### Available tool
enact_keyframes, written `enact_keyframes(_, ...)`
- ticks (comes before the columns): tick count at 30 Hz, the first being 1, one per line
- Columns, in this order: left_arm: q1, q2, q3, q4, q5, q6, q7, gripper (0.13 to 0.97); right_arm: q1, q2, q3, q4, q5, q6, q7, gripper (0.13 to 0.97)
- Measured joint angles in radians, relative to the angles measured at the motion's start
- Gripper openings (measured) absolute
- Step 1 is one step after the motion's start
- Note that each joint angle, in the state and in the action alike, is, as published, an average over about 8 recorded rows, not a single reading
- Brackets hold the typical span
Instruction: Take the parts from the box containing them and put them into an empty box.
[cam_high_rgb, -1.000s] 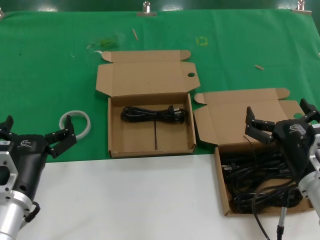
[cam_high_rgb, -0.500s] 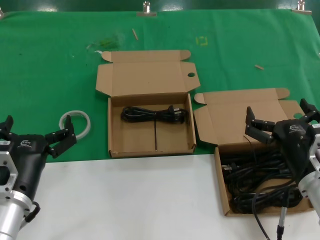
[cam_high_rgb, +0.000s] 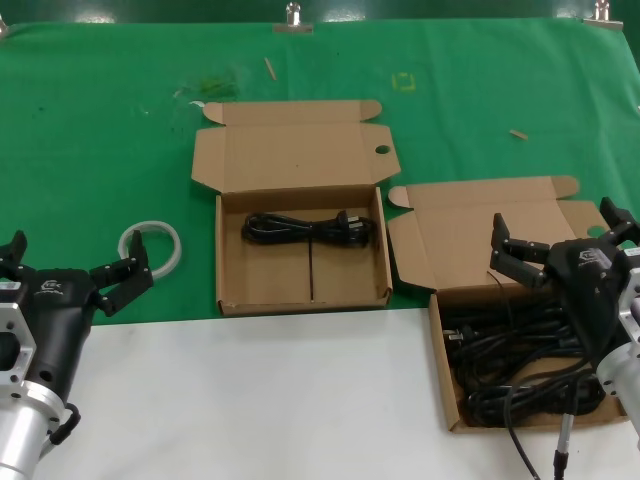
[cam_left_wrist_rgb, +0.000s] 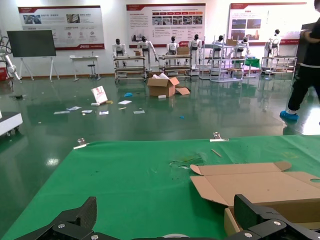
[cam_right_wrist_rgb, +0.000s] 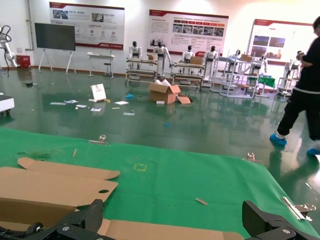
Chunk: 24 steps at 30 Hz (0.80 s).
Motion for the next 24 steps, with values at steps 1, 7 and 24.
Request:
enact_keyframes(1,0.0,0.0,0.0,0.0,0.0,0.0,0.0,0.966,0.0,0.0,0.0,0.0,0.0,0.0,0.0,0.966)
enact_keyframes(7,0.0,0.0,0.0,0.0,0.0,0.0,0.0,0.966,0.0,0.0,0.0,0.0,0.0,0.0,0.0,0.966)
enact_keyframes(24,0.0,0.0,0.0,0.0,0.0,0.0,0.0,0.966,0.0,0.0,0.0,0.0,0.0,0.0,0.0,0.966)
